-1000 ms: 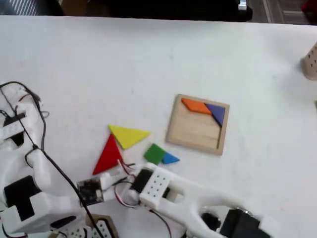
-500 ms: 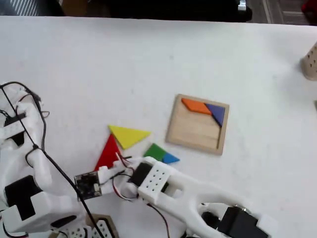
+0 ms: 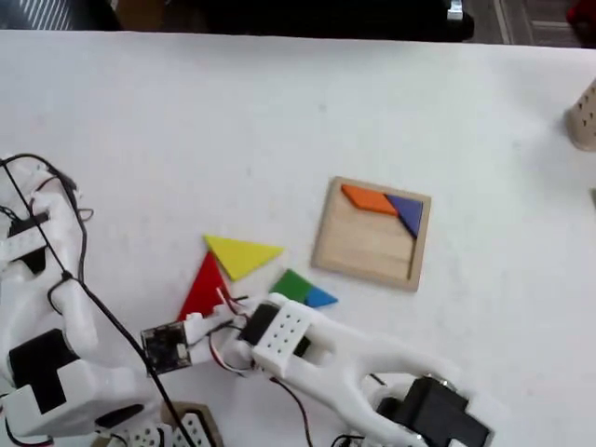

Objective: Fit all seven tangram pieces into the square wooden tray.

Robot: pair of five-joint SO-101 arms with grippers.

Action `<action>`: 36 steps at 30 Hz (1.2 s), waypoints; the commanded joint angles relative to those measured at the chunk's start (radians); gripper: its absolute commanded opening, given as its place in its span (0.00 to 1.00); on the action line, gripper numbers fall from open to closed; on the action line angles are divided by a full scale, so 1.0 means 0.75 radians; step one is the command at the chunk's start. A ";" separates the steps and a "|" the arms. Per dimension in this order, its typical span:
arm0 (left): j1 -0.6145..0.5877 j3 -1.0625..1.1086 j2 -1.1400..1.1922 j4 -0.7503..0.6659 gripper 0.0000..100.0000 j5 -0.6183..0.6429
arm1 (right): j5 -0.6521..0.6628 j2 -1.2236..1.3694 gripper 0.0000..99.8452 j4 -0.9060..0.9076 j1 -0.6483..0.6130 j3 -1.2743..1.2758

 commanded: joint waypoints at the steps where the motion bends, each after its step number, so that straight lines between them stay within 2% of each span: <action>1: -0.013 -0.016 -0.062 -0.037 0.02 0.033 | 0.002 0.032 0.18 0.038 0.017 -0.098; 12: -0.011 -0.016 -0.062 -0.035 0.02 0.027 | 0.002 0.042 0.17 0.038 0.126 -0.108; 17: -0.011 -0.014 -0.062 -0.035 0.02 0.027 | 0.000 0.042 0.01 0.038 0.175 -0.104; 19: -0.011 -0.014 -0.062 -0.035 0.02 0.027 | 0.000 0.042 0.04 0.042 0.212 -0.104; 22: -0.009 -0.014 -0.062 -0.035 0.02 0.027 | -0.002 0.034 0.02 0.046 0.263 -0.102; 31: -0.005 -0.002 -0.064 -0.043 0.02 0.027 | -0.186 -0.114 0.03 0.097 0.357 -0.113; 33: -0.005 -0.002 -0.064 -0.043 0.02 0.027 | -0.219 -0.199 0.05 0.157 0.363 -0.108; 36: -0.005 -0.002 -0.064 -0.043 0.02 0.027 | -0.221 -0.285 0.15 0.249 0.367 -0.098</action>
